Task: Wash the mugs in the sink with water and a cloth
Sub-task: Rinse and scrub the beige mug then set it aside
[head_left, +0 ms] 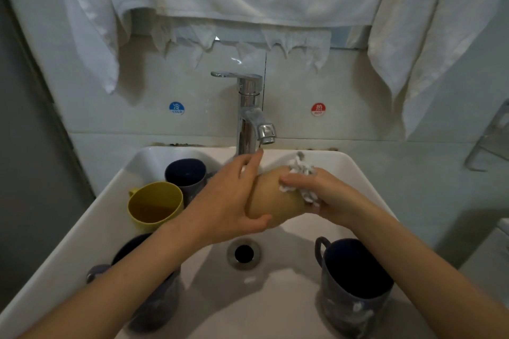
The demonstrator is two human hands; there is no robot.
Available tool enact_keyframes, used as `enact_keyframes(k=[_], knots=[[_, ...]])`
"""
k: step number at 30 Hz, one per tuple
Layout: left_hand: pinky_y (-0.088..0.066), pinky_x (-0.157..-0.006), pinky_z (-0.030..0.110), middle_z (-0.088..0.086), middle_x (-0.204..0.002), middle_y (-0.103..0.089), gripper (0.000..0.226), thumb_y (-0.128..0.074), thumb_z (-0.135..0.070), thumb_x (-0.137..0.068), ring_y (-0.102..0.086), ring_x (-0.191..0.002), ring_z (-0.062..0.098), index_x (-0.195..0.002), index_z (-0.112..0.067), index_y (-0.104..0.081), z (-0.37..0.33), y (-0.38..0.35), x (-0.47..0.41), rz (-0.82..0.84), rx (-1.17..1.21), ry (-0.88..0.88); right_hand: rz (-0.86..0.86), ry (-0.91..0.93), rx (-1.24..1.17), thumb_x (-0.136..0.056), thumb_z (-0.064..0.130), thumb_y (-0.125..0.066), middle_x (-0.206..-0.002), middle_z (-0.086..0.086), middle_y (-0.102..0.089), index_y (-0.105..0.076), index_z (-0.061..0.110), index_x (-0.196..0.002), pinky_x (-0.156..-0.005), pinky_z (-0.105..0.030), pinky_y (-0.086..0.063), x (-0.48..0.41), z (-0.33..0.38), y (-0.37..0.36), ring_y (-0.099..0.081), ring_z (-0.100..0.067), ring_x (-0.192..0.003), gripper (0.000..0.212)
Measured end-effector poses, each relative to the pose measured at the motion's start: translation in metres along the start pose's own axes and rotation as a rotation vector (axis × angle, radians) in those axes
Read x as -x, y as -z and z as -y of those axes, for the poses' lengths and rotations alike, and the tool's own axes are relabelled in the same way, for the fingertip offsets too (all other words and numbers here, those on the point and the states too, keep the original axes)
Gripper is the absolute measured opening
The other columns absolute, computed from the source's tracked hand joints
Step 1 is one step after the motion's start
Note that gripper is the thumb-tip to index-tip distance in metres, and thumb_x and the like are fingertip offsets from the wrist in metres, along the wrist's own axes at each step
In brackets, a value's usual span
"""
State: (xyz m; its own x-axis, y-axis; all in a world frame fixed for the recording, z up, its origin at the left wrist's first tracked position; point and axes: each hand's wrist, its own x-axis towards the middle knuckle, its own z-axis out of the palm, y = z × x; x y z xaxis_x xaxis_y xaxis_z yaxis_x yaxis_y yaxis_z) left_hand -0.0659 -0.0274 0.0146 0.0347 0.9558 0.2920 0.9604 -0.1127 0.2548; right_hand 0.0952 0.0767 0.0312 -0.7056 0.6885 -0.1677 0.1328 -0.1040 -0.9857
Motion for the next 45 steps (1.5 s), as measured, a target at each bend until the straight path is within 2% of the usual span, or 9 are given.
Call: enact_keyframes(k=[5,8,15,19,23,32,35,39,45], knots=[[-0.044,-0.096,0.042,0.009,-0.140,-0.044,0.112,-0.075,-0.061,-0.060,-0.050,-0.120,0.028,-0.146,-0.015,-0.020,-0.008,-0.011,0.001,-0.139,-0.430,-0.137,-0.041,-0.168,-0.266,-0.059,0.028,-0.073,-0.110,-0.014,-0.064,-0.056,0.010,-0.116,-0.061,-0.033,-0.055,-0.002,-0.002,-0.003,-0.062,-0.028,-0.096,0.063],[-0.043,-0.096,0.030,-0.002,-0.147,-0.027,0.107,-0.068,-0.056,-0.073,-0.039,-0.125,0.016,-0.148,-0.025,0.002,-0.003,-0.010,0.001,0.017,-0.262,-0.033,0.085,-0.106,-0.132,-0.062,0.023,-0.070,-0.105,-0.009,-0.063,-0.055,0.016,-0.108,-0.073,-0.033,-0.054,0.002,0.001,-0.003,-0.061,-0.024,-0.095,0.050],[-0.052,-0.088,0.028,-0.011,-0.129,-0.048,0.099,-0.077,-0.051,-0.065,-0.054,-0.104,0.006,-0.142,-0.038,-0.016,0.016,0.007,-0.002,0.279,0.264,0.069,0.242,0.079,0.562,-0.073,0.013,-0.077,-0.079,0.001,-0.064,-0.060,0.012,-0.097,-0.060,-0.015,-0.047,0.017,0.010,0.004,-0.056,-0.009,-0.070,0.029],[-0.046,-0.096,0.030,-0.006,-0.142,-0.033,0.106,-0.071,-0.053,-0.070,-0.042,-0.119,0.011,-0.147,-0.031,-0.001,0.005,-0.003,0.001,0.122,-0.069,0.000,0.082,0.028,0.297,-0.079,0.025,-0.069,-0.096,-0.003,-0.066,-0.059,0.018,-0.101,-0.080,-0.028,-0.053,0.008,0.002,-0.001,-0.063,-0.018,-0.090,0.025],[-0.039,-0.099,0.030,-0.002,-0.147,-0.024,0.104,-0.066,-0.053,-0.075,-0.033,-0.127,0.016,-0.148,-0.027,0.004,-0.003,-0.009,0.000,-0.014,-0.322,-0.069,0.022,-0.060,-0.033,-0.081,0.030,-0.062,-0.092,-0.002,-0.067,-0.058,0.019,-0.093,-0.072,-0.029,-0.055,0.003,0.001,-0.006,-0.066,-0.017,-0.086,0.017],[-0.052,-0.089,0.028,-0.008,-0.130,-0.045,0.099,-0.074,-0.057,-0.065,-0.054,-0.106,0.008,-0.142,-0.039,-0.015,0.015,0.008,-0.004,0.331,0.361,0.162,0.250,0.122,0.546,-0.073,0.007,-0.075,-0.081,0.002,-0.068,-0.064,0.009,-0.090,-0.074,-0.024,-0.051,0.016,0.011,0.006,-0.062,-0.009,-0.075,0.020],[-0.051,-0.092,0.030,-0.006,-0.140,-0.036,0.105,-0.069,-0.062,-0.066,-0.051,-0.111,0.010,-0.145,-0.040,-0.005,0.017,0.006,-0.005,0.231,0.341,0.148,0.175,0.097,0.343,-0.075,0.005,-0.072,-0.090,-0.010,-0.069,-0.063,-0.001,-0.099,-0.086,-0.039,-0.051,0.007,0.005,0.004,-0.064,-0.025,-0.086,0.026],[-0.041,-0.104,0.037,-0.005,-0.147,-0.031,0.092,-0.051,-0.070,-0.073,-0.038,-0.125,0.011,-0.147,-0.029,-0.015,0.012,0.002,-0.002,-0.084,-0.058,-0.146,0.074,-0.031,-0.088,-0.071,0.012,-0.068,-0.095,-0.009,-0.071,-0.062,0.010,-0.101,-0.076,-0.031,-0.056,-0.001,0.000,0.003,-0.067,-0.021,-0.087,0.031],[-0.035,-0.102,0.025,-0.009,-0.152,-0.022,0.096,-0.056,-0.067,-0.075,-0.034,-0.130,0.010,-0.148,-0.034,-0.004,0.001,-0.003,0.002,-0.007,-0.143,-0.111,0.084,-0.058,-0.168,-0.069,0.023,-0.067,-0.099,-0.009,-0.069,-0.058,0.011,-0.111,-0.073,-0.031,-0.056,-0.001,-0.002,-0.003,-0.066,-0.022,-0.092,0.045]])
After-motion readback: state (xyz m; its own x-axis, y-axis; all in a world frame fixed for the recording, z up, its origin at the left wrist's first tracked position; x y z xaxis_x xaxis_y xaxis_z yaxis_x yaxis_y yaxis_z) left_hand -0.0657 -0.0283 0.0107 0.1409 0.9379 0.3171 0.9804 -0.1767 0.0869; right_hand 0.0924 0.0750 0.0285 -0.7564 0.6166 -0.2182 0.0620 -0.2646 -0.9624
